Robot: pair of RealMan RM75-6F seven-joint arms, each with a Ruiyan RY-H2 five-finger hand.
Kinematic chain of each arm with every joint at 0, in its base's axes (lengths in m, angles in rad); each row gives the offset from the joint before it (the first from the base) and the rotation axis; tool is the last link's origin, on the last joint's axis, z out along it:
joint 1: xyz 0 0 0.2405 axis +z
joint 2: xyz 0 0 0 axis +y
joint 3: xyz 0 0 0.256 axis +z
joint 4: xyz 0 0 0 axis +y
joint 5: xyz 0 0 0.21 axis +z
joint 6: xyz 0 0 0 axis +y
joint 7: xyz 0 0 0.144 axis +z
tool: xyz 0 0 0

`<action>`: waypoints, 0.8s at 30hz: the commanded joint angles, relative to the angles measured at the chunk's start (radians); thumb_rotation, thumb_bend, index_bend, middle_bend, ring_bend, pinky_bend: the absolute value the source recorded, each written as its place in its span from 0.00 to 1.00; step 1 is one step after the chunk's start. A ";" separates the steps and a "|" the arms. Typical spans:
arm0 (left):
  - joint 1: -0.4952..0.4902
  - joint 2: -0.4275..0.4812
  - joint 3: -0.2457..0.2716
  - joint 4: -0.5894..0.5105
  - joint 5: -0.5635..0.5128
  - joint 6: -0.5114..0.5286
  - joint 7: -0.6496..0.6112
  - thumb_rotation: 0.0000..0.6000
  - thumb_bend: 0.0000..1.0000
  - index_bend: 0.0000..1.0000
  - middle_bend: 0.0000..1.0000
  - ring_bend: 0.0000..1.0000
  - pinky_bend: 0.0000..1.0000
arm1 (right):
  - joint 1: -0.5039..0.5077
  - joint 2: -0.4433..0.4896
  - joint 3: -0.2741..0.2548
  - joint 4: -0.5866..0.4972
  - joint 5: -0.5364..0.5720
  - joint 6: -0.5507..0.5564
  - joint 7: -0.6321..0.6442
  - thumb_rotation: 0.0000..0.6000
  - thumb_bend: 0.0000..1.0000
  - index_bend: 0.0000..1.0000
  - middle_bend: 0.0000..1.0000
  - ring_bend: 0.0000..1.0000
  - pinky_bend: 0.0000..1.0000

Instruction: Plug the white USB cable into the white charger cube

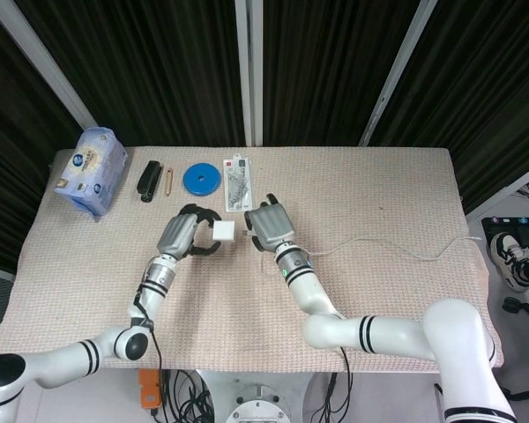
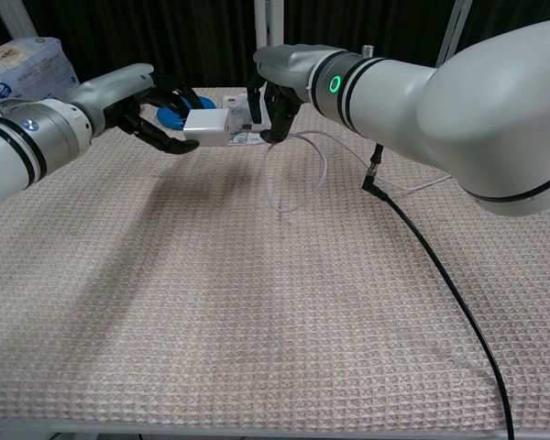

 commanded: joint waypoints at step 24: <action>-0.012 0.012 0.010 -0.026 -0.020 -0.009 0.031 1.00 0.47 0.54 0.49 0.19 0.11 | 0.035 -0.038 0.009 0.039 0.011 0.002 -0.032 1.00 0.42 0.63 0.60 0.30 0.13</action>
